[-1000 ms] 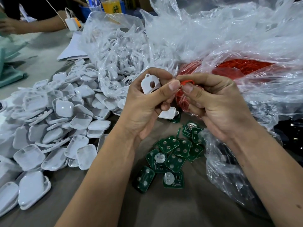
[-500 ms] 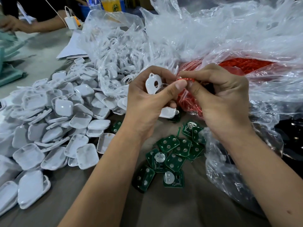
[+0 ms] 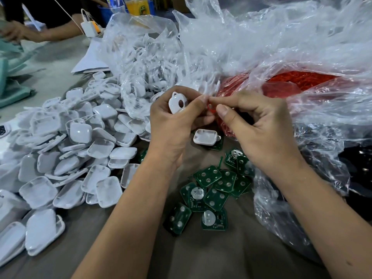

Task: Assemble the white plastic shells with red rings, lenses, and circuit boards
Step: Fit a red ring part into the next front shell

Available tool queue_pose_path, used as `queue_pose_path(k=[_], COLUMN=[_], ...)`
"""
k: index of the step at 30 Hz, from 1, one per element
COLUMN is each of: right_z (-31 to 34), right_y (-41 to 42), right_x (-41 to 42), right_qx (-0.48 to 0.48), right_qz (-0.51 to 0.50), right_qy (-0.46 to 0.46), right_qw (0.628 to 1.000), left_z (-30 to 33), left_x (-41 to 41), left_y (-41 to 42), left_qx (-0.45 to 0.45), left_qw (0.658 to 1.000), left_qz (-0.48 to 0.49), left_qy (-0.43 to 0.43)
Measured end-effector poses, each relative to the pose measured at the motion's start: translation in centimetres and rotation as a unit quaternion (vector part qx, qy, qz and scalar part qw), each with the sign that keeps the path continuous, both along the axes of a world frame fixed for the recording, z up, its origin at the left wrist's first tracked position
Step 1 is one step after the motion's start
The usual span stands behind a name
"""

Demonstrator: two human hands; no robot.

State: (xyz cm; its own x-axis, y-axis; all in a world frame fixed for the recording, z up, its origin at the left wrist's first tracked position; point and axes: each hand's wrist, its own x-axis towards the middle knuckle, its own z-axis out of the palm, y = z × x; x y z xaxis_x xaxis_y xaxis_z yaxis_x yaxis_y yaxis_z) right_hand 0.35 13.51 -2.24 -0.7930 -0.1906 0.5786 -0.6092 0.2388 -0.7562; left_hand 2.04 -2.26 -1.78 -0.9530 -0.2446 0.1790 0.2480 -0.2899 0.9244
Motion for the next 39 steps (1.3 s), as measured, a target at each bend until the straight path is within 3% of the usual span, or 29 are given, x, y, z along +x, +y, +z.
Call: queue_pose_path(k=[12, 21, 25, 32, 39], right_z=[0.2, 0.4, 0.5, 0.4, 0.0], right_y=[0.1, 0.2, 0.2, 0.5, 0.8], right_x=[-0.1, -0.3, -0.1, -0.3, -0.7], right_qx=[-0.074, -0.208, -0.208, -0.229, -0.199], right_qz=[0.037, 0.152, 0.146, 0.072, 0.095], right_qy=[-0.082, -0.270, -0.288, -0.309, -0.285], right_qw=[0.993, 0.928, 0.923, 0.921, 0.933], left_z=[0.2, 0.4, 0.4, -0.1, -0.7], left_x=[0.0, 0.2, 0.2, -0.2, -0.5], left_y=[0.1, -0.3, -0.5, -0.6, -0.6], left_qx=[0.085, 0.067, 0.028, -0.007, -0.110], left_qw=[0.989, 0.982, 0.982, 0.983, 0.981], left_qz=[-0.070, -0.096, -0.106, -0.033, 0.006], left_qy=[-0.096, -0.151, -0.153, -0.179, -0.162])
